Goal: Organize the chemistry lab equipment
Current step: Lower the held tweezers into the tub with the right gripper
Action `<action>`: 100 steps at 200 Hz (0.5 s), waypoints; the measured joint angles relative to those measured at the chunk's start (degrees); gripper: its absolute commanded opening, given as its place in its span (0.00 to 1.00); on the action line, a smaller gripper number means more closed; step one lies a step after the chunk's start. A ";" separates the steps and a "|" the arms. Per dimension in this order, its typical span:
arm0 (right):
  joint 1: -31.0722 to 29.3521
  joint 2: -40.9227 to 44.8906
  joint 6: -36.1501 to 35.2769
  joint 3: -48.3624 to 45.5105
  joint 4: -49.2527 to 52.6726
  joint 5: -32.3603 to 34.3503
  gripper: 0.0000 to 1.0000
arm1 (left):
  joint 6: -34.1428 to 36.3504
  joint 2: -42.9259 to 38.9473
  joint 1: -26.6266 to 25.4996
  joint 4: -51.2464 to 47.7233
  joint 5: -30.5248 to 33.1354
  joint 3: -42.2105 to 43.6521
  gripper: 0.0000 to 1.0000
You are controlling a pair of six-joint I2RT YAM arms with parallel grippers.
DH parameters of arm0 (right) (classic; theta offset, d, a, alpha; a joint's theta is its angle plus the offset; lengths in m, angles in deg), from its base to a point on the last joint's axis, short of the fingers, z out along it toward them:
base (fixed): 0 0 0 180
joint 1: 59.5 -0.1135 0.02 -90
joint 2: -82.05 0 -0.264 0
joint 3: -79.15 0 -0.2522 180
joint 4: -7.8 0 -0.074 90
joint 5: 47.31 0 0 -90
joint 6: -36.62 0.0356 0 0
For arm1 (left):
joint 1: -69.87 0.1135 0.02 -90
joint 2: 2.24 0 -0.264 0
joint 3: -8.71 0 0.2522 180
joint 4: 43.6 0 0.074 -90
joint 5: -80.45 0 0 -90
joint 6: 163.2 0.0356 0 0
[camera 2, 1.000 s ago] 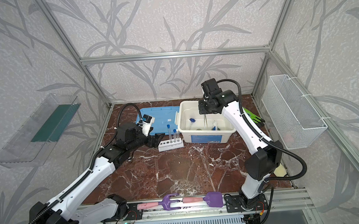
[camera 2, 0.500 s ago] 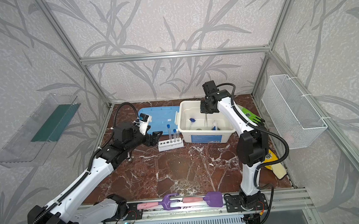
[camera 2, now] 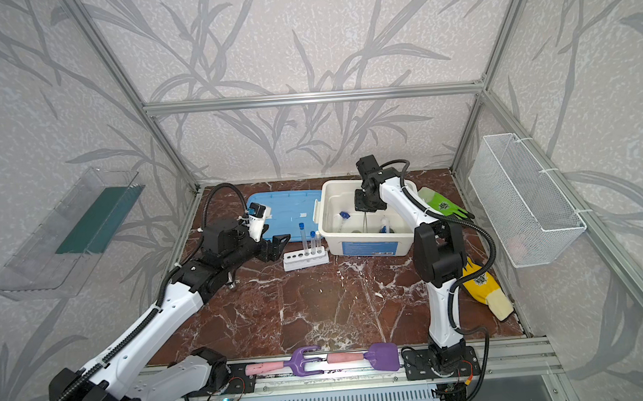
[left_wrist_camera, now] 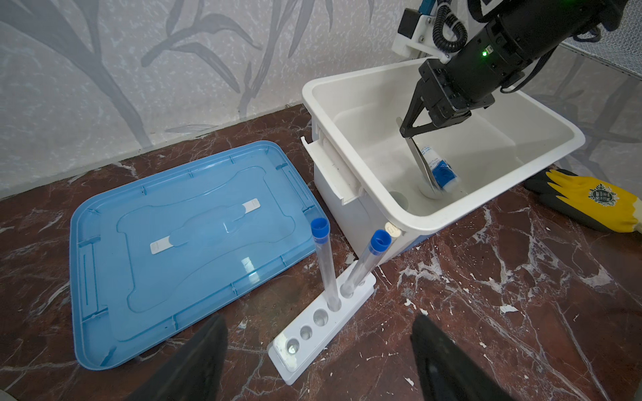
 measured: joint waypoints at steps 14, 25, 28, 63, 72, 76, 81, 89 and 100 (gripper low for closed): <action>-0.11 -0.26 0.17 -0.13 -0.48 0.00 0.01 | 0.00 0.00 0.00 0.00 0.07 0.00 0.83; -0.20 -0.44 0.22 -0.57 -1.25 0.02 0.01 | 0.00 0.00 0.07 0.00 0.07 0.00 0.83; -0.20 -0.52 0.26 -0.68 -1.33 0.00 0.01 | 0.00 0.00 0.07 0.00 0.09 0.00 0.83; -0.66 -1.88 0.26 -2.10 -3.13 0.72 0.01 | 0.02 0.00 0.26 0.00 0.09 0.00 0.83; -0.81 -1.97 0.28 -2.14 -3.78 0.72 0.00 | 0.00 0.00 0.26 0.00 0.09 0.02 0.83; -0.90 -1.97 0.26 -2.21 -3.87 0.79 0.01 | 0.02 0.00 0.26 0.00 0.09 0.02 0.83; -0.96 -1.97 0.26 -2.34 -4.09 0.90 0.00 | 0.02 0.00 0.26 0.00 0.09 0.04 0.83; -1.14 -2.01 0.26 -2.36 -4.28 1.09 0.00 | 0.02 0.00 0.26 0.00 0.09 0.07 0.83; -1.29 -2.10 0.26 -2.36 -4.59 1.20 0.00 | 0.02 0.00 0.26 0.00 0.09 0.07 0.83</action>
